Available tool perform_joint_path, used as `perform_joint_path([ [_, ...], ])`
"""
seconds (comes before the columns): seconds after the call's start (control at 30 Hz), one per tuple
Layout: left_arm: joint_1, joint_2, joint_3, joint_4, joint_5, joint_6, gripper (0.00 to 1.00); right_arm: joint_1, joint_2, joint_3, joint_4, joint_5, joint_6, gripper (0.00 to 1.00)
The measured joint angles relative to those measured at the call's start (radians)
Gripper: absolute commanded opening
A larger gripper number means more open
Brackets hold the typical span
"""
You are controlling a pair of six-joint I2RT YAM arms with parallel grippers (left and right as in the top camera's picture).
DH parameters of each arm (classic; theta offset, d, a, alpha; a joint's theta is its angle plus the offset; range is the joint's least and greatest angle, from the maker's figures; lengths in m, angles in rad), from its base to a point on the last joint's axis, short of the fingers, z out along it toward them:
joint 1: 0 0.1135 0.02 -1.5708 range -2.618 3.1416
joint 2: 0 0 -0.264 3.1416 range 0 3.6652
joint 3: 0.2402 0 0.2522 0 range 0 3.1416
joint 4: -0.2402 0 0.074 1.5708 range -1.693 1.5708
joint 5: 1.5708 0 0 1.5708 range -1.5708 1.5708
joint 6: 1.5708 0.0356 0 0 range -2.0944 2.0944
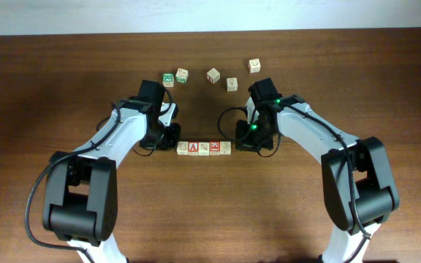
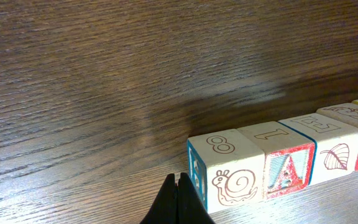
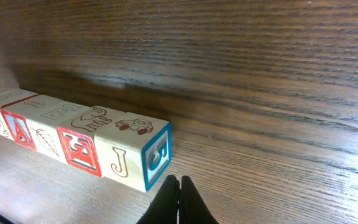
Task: Rotate 5 blocks
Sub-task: 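Press both grippers inward against the row's end blocks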
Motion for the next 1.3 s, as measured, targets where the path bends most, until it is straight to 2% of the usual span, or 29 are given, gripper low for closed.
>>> perform_joint_path([
  [0.5, 0.000, 0.000, 0.000, 0.000, 0.000, 0.000, 0.00, 0.000, 0.000, -0.051, 0.074, -0.024, -0.043, 0.05],
  [1.07, 0.000, 0.053, 0.000, 0.021, 0.038, -0.003, 0.00, 0.000, 0.000, -0.051, 0.079, -0.055, -0.084, 0.04],
  [1.3, 0.034, 0.045, 0.002, -0.033, 0.053, 0.011, 0.00, 0.000, 0.000, -0.051, 0.079, -0.055, -0.084, 0.05],
])
